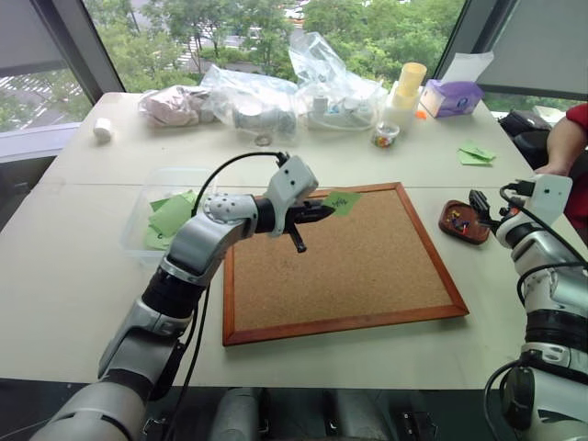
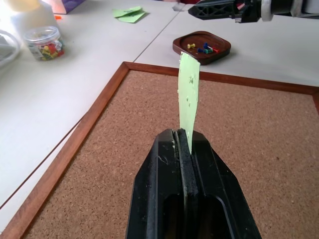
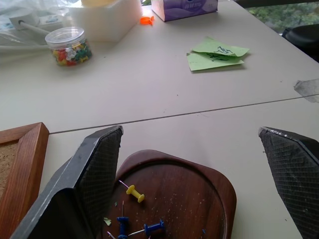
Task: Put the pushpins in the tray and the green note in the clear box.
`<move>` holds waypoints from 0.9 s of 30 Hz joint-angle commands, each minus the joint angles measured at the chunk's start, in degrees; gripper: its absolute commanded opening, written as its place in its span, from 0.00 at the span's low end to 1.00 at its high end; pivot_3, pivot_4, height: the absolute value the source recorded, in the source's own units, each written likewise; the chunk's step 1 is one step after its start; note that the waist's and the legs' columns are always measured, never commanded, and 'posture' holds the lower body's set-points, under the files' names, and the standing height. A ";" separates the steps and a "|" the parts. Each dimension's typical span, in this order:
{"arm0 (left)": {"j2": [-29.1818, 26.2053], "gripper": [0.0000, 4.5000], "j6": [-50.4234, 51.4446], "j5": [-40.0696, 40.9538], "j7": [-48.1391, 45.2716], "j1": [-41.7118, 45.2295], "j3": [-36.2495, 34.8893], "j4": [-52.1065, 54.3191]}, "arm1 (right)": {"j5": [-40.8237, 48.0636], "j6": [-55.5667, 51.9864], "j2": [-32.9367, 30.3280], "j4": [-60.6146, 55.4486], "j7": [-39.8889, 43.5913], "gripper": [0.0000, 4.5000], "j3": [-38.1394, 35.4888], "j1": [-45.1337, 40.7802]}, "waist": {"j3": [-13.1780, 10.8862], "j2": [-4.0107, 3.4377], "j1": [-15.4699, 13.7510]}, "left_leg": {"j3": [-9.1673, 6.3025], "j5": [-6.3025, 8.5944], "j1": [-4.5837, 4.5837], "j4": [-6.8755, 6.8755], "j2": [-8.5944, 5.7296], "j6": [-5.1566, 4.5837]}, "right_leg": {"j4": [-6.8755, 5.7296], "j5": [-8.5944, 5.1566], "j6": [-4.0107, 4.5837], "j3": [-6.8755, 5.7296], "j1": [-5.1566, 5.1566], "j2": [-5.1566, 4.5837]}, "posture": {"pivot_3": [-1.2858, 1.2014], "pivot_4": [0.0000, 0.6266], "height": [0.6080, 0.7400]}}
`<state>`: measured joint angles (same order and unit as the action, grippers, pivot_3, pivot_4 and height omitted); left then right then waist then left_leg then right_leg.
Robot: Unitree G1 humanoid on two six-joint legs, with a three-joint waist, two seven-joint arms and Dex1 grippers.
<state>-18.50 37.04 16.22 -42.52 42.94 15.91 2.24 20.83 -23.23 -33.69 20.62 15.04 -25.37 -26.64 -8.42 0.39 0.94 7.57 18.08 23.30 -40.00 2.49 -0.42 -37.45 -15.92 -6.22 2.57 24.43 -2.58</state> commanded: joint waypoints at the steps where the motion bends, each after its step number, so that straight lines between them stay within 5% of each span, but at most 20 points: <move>1: 0.83 0.00 0.79 0.74 1.64 1.47 -3.20 0.90 | 1.37 -0.34 -0.42 -4.53 -0.05 0.99 -1.61 0.04 | 0.00 0.00 0.01 | 0.00 0.00 0.00 0.00 0.00 0.00 | 0.00 0.00 0.00 0.00 0.00 0.00 | 0.52 0.24 0.96; 4: 0.77 0.00 2.33 0.54 3.41 1.48 -4.65 1.78 | 1.84 -0.94 -0.76 -5.89 0.48 0.99 -1.53 0.39 | 0.00 0.00 0.02 | -0.01 0.00 0.00 0.00 0.00 0.00 | 0.00 0.00 0.00 0.00 0.00 0.00 | 0.52 0.24 0.96; 8: 2.38 0.00 16.94 -6.37 27.73 5.43 -18.58 1.63 | 14.71 -13.65 -3.82 -31.19 15.62 0.99 8.35 1.52 | -0.15 -0.22 0.55 | -0.03 0.00 0.02 0.00 0.04 0.00 | -0.05 0.00 -0.01 0.03 0.05 0.01 | 0.52 0.24 0.96; 12: 3.93 0.00 22.20 -14.66 44.91 3.72 -25.97 2.26 | 22.73 -23.98 -7.78 -42.64 23.35 0.99 15.31 2.65 | -0.07 -0.13 1.14 | -0.20 0.00 -0.02 0.01 0.20 0.01 | -0.17 0.00 0.00 -0.02 0.03 0.16 | 0.52 0.24 0.96; 22: 6.43 0.00 40.52 -15.06 49.66 1.47 -35.32 13.91 | 23.32 -26.37 -7.92 -44.83 28.09 0.99 22.41 -1.62 | -0.14 0.39 -1.67 | -0.18 0.07 0.10 -0.09 -0.05 -0.11 | -0.09 0.01 0.00 -0.13 0.02 -0.15 | 0.52 0.24 0.96; 25: 8.44 0.20 43.88 -15.11 50.70 3.42 -38.92 14.73 | 22.47 -25.74 -7.54 -43.78 28.53 1.00 23.14 -2.34 | -0.15 0.41 -1.55 | -0.18 0.07 0.10 -0.08 -0.05 -0.11 | -0.07 0.01 0.00 -0.14 0.02 -0.15 | 0.52 0.24 0.96; 27: 8.81 0.43 44.97 -15.40 51.01 3.86 -39.16 15.44 | 22.03 -25.43 -7.35 -43.38 28.66 1.00 23.29 -2.43 | -0.16 0.42 -1.54 | -0.17 0.07 0.09 -0.08 -0.04 -0.11 | -0.07 0.01 0.00 -0.14 0.02 -0.14 | 0.52 0.24 0.96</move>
<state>-9.43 81.18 1.21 8.00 45.10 -22.84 14.54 43.03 -49.68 -41.11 -22.17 43.19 -1.41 -27.49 -8.58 0.81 -0.60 7.39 18.14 23.39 -40.07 2.45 -0.52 -37.52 -15.92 -6.22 2.43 24.45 -2.72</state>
